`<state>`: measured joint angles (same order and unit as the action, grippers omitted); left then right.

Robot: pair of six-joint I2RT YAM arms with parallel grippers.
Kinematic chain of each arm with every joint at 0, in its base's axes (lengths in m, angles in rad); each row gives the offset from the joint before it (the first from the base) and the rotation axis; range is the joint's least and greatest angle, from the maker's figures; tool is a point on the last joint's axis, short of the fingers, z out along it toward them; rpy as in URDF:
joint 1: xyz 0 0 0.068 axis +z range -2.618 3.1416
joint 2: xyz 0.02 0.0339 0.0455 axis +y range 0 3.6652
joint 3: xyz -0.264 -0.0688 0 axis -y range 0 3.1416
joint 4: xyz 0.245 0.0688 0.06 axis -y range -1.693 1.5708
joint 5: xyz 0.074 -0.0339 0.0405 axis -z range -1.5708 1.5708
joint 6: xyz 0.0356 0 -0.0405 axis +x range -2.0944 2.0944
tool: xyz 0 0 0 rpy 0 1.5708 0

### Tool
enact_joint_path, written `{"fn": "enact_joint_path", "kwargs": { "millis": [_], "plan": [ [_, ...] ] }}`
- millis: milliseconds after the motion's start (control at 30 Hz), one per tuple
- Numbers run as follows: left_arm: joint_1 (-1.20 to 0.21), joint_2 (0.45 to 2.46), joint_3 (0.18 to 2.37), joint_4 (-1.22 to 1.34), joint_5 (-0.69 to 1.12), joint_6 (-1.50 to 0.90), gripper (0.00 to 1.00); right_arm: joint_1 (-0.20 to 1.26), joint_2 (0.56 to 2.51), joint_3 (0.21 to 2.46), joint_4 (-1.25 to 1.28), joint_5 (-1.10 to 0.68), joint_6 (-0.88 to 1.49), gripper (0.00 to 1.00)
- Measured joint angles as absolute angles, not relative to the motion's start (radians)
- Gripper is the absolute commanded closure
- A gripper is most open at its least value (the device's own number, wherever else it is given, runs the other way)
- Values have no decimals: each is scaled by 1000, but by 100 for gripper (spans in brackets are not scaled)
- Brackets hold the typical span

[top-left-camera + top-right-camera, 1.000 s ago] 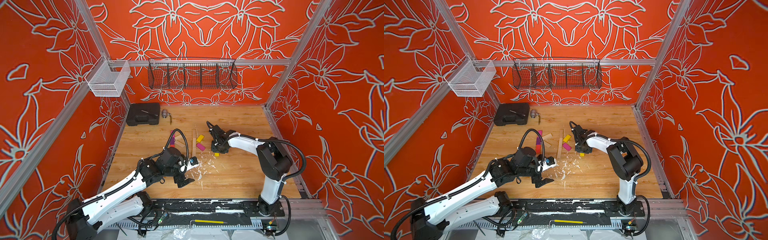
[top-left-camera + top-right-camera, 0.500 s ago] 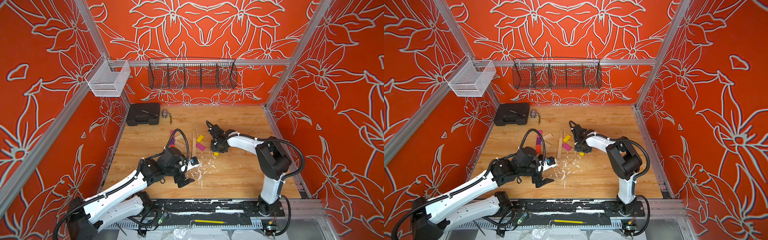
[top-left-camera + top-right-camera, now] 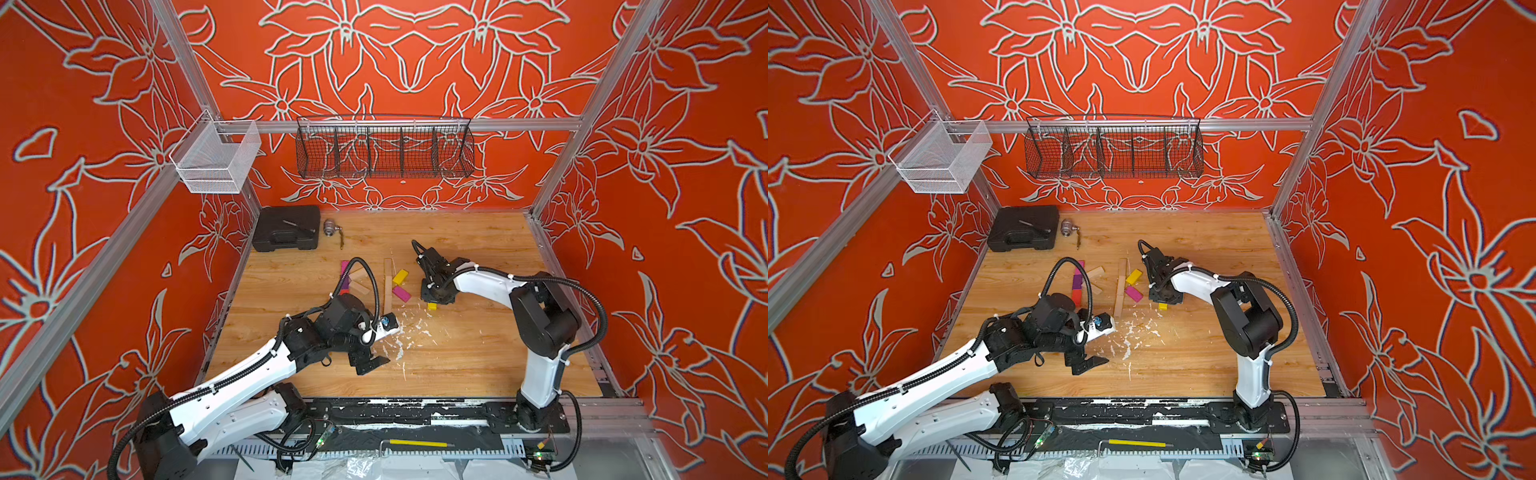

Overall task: Assemble the letter k with building blocks
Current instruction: Assemble the building block at the center of the board.

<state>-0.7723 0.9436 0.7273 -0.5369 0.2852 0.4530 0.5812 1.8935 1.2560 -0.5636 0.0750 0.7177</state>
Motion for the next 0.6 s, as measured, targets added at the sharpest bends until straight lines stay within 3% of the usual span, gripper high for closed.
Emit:
{"fn": "enact_joint_path", "kwargs": {
  "millis": [300,600],
  "plan": [
    [-772,957,727,-537,285,454,3,581,1898,1262,-564,75,715,69],
    [-771,962,728,-537,286,455,3,581,1909,1263,-565,75,711,56]
  ]
}}
